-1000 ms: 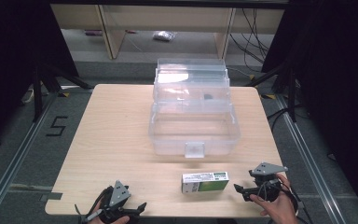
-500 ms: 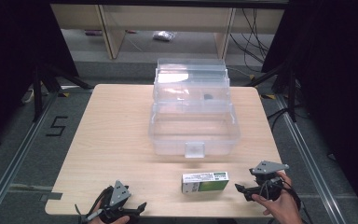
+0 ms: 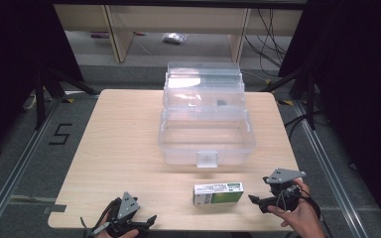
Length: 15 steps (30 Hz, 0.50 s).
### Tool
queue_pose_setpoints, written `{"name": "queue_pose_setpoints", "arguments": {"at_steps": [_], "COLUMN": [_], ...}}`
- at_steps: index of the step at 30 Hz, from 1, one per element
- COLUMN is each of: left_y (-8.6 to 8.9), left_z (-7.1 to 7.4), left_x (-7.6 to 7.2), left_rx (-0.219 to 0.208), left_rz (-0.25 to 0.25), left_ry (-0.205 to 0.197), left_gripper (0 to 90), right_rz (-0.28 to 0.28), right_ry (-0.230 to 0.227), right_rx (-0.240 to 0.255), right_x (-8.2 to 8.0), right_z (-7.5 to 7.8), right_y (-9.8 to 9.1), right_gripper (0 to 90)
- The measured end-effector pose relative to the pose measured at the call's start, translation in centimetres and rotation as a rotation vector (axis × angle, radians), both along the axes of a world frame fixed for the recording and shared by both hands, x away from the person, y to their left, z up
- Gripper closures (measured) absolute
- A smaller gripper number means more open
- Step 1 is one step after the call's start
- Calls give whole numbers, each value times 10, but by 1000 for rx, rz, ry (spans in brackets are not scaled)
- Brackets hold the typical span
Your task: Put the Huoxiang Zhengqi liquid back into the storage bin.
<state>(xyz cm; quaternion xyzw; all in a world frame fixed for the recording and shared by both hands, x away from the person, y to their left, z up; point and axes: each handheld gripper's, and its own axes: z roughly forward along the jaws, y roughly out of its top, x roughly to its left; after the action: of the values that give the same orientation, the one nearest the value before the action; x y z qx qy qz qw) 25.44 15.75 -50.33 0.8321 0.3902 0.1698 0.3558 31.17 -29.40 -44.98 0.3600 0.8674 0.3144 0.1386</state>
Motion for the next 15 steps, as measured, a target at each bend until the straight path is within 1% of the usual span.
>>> {"name": "queue_pose_setpoints", "arguments": {"at_steps": [1,2,3,4,6,7,8,9,10,11,12,13,14,15], "left_y": [-1,0,0,-1,0,-1,0,0,1,1,1,1,1,1], "left_z": [0,0,0,0,0,0,0,0,0,0,0,0,0,-1], "left_x": [-1,0,0,-1,-1,0,0,0,0,0,0,0,0,0], "left_rx": [-21,-17,-7,-15,-10,-8,-13,-10,-3,-4,-5,-5,1,-4], "left_rz": [7,-1,2,0,-3,2,-3,-4,-6,-4,-4,-4,-5,-7], "left_ry": [0,3,2,6,7,1,4,3,5,3,3,3,2,3], "left_gripper": [148,148,148,148,148,148,148,148,148,148,148,148,148,148], "right_rz": [9,2,25,30,37,63,63,63,80,80,89,89,101,96], "right_ry": [-7,0,-1,-15,-12,-14,-14,-30,-34,-34,-19,-19,-20,-32], "right_rx": [-5,5,-12,-14,-15,-34,-34,-26,-35,-35,-49,-49,-58,-50], "right_x": [0,-1,0,1,0,2,2,3,4,4,5,5,6,6], "right_z": [1,1,4,5,5,8,8,7,10,10,15,15,19,19], "right_y": [1,3,3,5,8,8,8,10,11,11,13,13,16,18], "right_gripper": [196,196,194,188,180,181,181,181,180,180,179,179,179,177]}}
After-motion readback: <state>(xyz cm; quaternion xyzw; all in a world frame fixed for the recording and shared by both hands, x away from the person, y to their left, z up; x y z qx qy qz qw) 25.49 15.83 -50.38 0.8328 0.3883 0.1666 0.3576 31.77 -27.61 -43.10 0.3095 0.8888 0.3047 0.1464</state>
